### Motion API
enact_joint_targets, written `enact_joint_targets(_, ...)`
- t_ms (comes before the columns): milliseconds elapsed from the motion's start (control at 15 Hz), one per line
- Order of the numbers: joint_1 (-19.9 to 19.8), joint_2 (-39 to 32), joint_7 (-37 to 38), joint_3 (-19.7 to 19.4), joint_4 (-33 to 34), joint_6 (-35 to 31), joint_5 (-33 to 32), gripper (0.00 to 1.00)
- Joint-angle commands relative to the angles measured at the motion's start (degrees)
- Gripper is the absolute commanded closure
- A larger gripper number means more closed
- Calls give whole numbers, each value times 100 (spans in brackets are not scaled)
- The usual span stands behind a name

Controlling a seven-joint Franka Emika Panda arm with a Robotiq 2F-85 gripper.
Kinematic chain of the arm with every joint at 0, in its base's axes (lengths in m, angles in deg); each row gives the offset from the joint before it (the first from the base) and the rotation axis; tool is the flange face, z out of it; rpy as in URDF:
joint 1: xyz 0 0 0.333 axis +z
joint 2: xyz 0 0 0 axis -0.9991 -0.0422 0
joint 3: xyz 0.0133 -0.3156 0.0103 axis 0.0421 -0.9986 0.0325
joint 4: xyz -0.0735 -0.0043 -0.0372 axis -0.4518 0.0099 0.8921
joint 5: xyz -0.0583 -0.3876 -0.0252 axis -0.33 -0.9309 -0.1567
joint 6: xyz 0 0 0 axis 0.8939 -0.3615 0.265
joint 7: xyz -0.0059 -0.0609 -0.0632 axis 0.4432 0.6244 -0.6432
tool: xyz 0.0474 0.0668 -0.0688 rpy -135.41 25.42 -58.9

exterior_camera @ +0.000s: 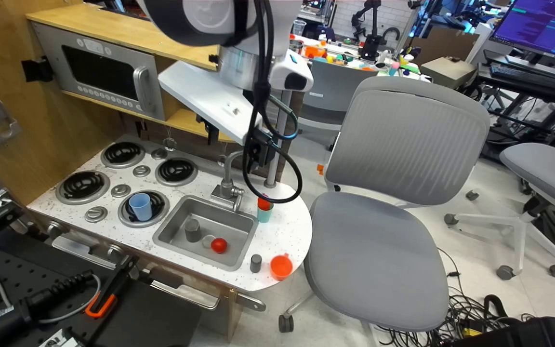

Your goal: Take the sauce bottle out of the blue cup and put it on the counter

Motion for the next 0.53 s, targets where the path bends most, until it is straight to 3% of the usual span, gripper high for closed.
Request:
enact_joint_targets(0,-404,-737,100,317,657,21,-59,0)
enact_joint_targets(467,-690,-1739,-279,462,1472,-330,-917,0)
